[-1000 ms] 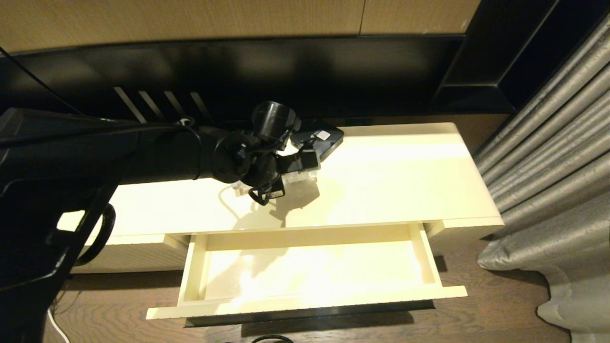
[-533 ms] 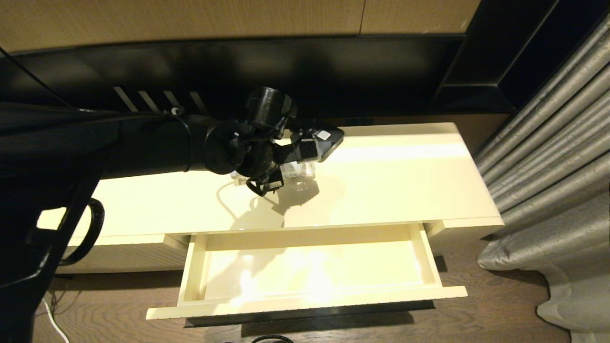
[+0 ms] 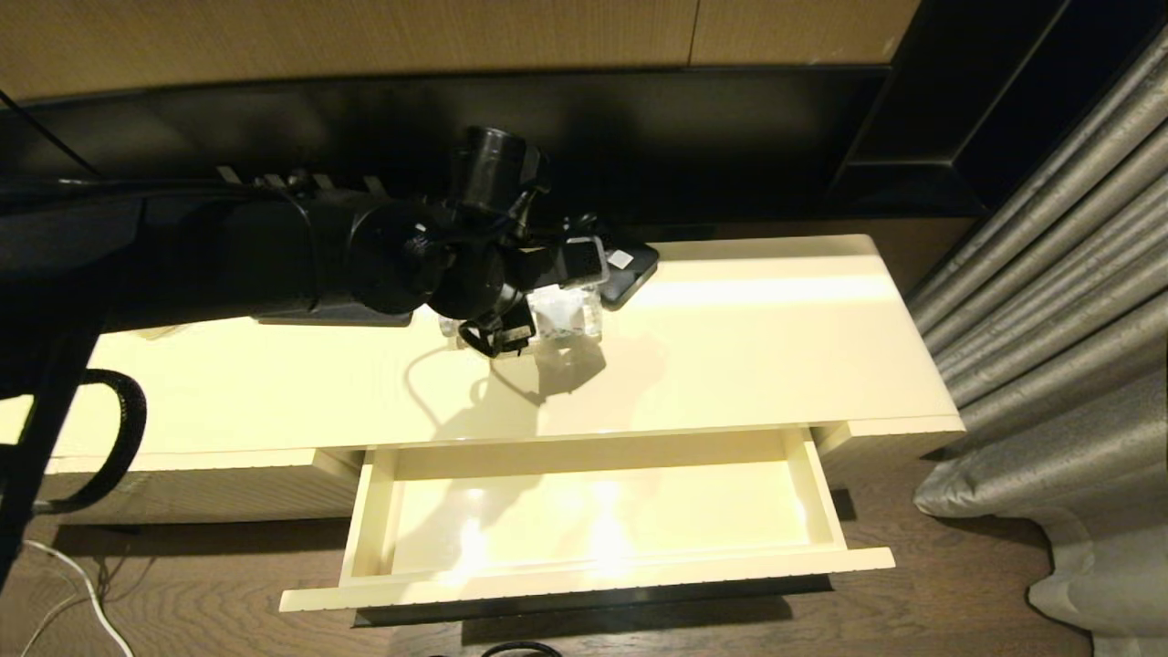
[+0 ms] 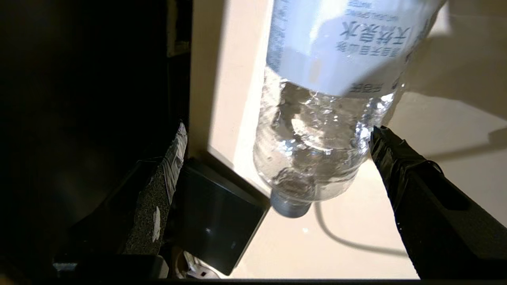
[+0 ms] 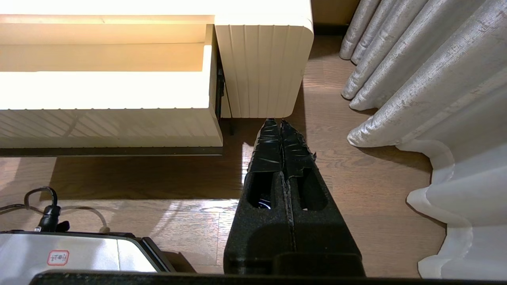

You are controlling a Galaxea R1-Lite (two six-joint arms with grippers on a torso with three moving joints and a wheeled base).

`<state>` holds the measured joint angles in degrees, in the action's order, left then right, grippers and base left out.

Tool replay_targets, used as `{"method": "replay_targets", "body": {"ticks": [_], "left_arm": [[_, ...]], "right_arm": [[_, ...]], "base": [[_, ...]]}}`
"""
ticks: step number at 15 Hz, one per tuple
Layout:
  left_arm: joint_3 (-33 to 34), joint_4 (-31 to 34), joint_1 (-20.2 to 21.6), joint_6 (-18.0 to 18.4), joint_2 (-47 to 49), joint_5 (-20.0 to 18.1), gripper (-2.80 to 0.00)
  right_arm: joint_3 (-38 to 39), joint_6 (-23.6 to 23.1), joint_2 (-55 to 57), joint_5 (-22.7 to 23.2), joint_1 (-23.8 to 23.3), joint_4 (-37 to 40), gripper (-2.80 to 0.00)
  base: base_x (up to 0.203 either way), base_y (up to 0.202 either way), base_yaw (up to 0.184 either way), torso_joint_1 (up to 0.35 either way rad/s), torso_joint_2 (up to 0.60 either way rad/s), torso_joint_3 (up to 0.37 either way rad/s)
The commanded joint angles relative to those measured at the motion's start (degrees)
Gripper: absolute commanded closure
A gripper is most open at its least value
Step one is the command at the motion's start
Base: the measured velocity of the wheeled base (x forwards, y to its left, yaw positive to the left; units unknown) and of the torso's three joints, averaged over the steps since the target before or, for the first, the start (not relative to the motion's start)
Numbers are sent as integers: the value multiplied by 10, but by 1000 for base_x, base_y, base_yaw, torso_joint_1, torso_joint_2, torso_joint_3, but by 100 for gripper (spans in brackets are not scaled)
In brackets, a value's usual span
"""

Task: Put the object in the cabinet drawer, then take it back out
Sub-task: Take the mineral water out of the drawer and put it on the table, then close the drawer

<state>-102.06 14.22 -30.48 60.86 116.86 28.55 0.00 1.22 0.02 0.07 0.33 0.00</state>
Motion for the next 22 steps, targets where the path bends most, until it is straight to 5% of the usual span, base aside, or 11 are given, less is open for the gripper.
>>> {"method": "replay_targets", "body": {"ticks": [1, 7, 8, 13, 16, 22], "left_arm": [[-3, 3, -3, 5, -26, 2, -280], [-7, 52, -21, 6, -95, -3, -280], [0, 74, -26, 4, -118, -4, 0], [59, 142, -44, -13, -197, -17, 0], [175, 147, -52, -27, -261, -24, 0], [381, 148, -56, -123, -356, -100, 0]], "right_arm": [[1, 0, 1, 0, 0, 0, 0], [0, 0, 1, 0, 0, 0, 0], [0, 0, 1, 0, 0, 0, 0], [0, 0, 1, -1, 0, 0, 0], [0, 0, 1, 0, 0, 0, 0], [0, 0, 1, -1, 0, 0, 0]], "base": [[0, 0, 0, 0, 0, 0], [0, 0, 0, 0, 0, 0], [0, 0, 0, 0, 0, 0], [0, 0, 0, 0, 0, 0], [0, 0, 0, 0, 0, 0], [0, 0, 0, 0, 0, 0]]}}
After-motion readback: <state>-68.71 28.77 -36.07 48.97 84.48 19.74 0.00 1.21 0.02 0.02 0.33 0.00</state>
